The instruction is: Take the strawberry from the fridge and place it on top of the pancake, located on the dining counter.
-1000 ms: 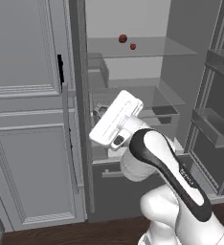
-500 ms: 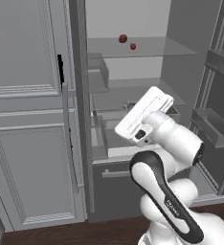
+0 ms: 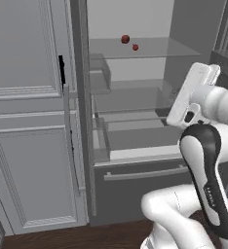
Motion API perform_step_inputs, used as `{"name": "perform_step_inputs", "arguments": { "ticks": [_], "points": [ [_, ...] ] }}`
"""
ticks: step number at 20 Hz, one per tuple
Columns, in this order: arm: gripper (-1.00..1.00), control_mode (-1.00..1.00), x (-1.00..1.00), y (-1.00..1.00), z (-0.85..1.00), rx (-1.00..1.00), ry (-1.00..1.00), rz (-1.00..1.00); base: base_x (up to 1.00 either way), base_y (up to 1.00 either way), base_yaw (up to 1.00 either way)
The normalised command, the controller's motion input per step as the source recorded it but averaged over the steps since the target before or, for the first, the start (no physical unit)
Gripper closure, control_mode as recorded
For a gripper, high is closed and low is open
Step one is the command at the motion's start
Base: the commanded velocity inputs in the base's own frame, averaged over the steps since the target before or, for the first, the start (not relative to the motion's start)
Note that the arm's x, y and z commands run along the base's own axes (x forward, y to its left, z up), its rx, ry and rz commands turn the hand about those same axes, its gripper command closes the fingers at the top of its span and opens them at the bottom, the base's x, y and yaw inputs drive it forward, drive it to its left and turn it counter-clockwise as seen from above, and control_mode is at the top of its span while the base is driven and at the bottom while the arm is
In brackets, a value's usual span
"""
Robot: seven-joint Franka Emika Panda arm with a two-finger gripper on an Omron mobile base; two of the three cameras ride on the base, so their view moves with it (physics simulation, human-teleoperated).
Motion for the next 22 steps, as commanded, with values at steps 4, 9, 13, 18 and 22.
{"name": "perform_step_inputs", "arguments": {
  "ticks": [4,9,13,18,22],
  "points": [
    [1.0,-1.0,-0.73,-0.6,0.3,-0.56,0.01,-0.23,0.0,0.0,0.0],
    [1.0,-1.0,-0.6,-0.06,0.0,-0.69,0.08,-0.1,0.0,0.0,0.0],
    [1.0,-1.0,-0.39,-0.18,0.0,-0.61,0.03,0.07,0.0,0.0,0.0],
    [1.0,-1.0,0.02,-0.16,-0.04,-0.22,-0.05,0.39,0.0,0.0,0.0],
    [1.0,-1.0,-0.1,0.21,-0.08,-0.5,0.0,0.24,0.0,0.0,0.0]
  ]
}}
